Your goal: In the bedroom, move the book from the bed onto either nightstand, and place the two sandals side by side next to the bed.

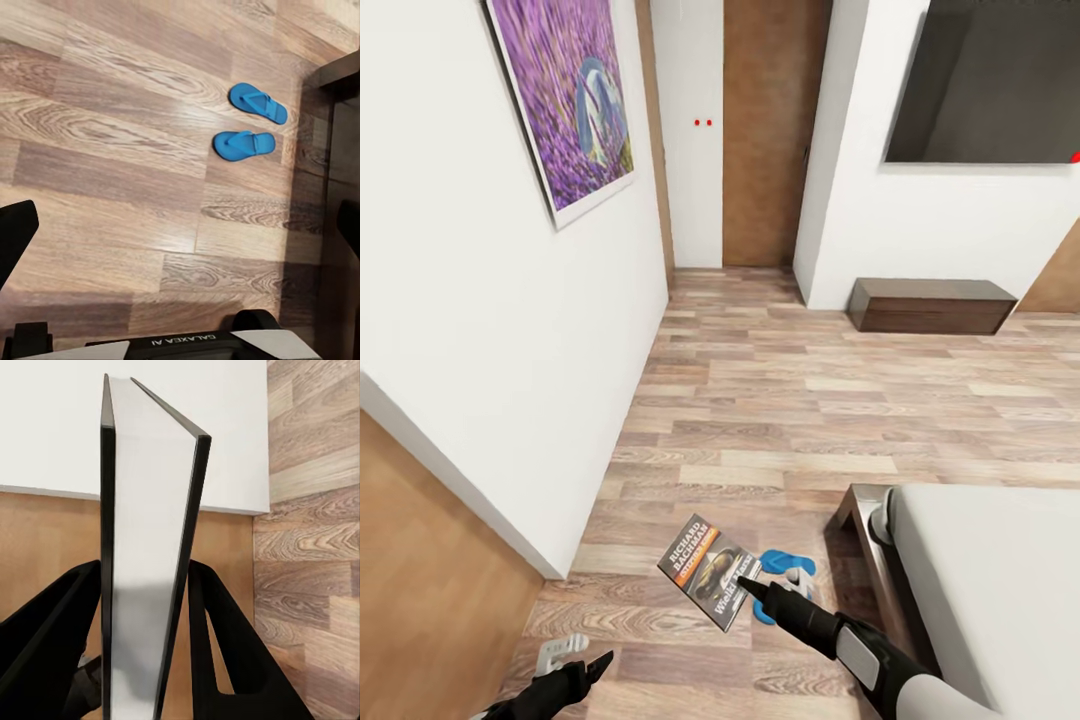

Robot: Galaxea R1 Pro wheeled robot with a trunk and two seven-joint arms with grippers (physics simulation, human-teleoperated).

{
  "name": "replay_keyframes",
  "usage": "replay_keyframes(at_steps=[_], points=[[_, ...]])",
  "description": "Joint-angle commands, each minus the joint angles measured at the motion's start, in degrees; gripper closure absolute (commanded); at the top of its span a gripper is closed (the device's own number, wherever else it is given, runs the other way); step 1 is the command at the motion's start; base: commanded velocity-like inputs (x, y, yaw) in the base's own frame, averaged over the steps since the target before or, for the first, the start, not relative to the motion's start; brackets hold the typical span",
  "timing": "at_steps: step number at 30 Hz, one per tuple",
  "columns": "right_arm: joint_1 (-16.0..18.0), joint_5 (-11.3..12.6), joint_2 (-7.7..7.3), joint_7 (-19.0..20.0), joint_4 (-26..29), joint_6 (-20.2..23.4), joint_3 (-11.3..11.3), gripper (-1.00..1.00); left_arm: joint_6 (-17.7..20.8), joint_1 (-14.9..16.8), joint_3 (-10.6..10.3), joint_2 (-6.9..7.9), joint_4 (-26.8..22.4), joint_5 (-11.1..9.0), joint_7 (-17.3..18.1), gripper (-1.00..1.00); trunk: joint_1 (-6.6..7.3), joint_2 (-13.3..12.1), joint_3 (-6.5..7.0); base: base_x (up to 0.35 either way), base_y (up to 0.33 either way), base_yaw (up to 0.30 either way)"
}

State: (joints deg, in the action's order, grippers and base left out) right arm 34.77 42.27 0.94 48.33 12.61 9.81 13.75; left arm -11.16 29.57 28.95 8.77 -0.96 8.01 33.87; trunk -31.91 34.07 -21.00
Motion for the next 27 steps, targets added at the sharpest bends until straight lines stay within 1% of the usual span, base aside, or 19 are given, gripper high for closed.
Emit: replay_keyframes(at_steps=[1, 10, 12, 15, 17, 23, 27], points=[[0.04, 0.62, -0.06, 0.1, -0.14, 0.56, 0.17, 1.0, -0.36, 0.05, 0.41, 0.02, 0.08, 0.61, 0.1, -1.0, -0.02, 0.07, 0.02, 0.0, 0.0, 0.092], [-0.12, 0.62, -0.65, 0.75, -0.46, 0.71, 0.14, 1.0, -0.36, 0.05, 0.41, 0.02, 0.08, 0.61, 0.14, -1.0, -0.02, 0.07, 0.87, 0.0, 0.0, 0.024], [-0.13, 0.62, -0.67, 2.32, -0.47, 0.72, 0.14, 1.0, -0.36, 0.05, 0.41, 0.02, 0.08, 0.61, 0.14, -1.0, -0.02, 0.07, 1.06, 0.0, 0.0, 0.001], [-0.13, 0.56, -0.68, 7.2, -0.48, 0.79, 0.14, 1.0, -0.36, 0.05, 0.41, 0.02, 0.08, 0.61, 0.21, -1.0, -0.02, 0.07, 1.34, 0.0, 0.0, 0.0], [-0.14, 0.54, -0.73, 9.05, -0.43, 0.81, 0.14, 1.0, -0.36, 0.05, 0.41, 0.02, 0.08, 0.61, 0.22, -1.0, -0.02, 0.07, 1.52, 0.0, 0.0, 0.0], [-0.14, 0.48, -0.71, 9.86, -0.54, 0.62, 0.14, 1.0, -0.36, 0.03, 0.39, -0.05, 0.08, 0.61, 0.27, -1.0, -0.02, 0.07, 2.09, 0.0, 0.0, 0.0], [-0.14, -1.06, -0.76, 9.89, -0.57, 0.61, 0.14, 1.0, -0.29, -0.03, 0.39, -0.03, 0.08, 0.61, 0.24, -1.0, -0.02, 0.07, 2.46, 0.0, 0.0, 0.0]])
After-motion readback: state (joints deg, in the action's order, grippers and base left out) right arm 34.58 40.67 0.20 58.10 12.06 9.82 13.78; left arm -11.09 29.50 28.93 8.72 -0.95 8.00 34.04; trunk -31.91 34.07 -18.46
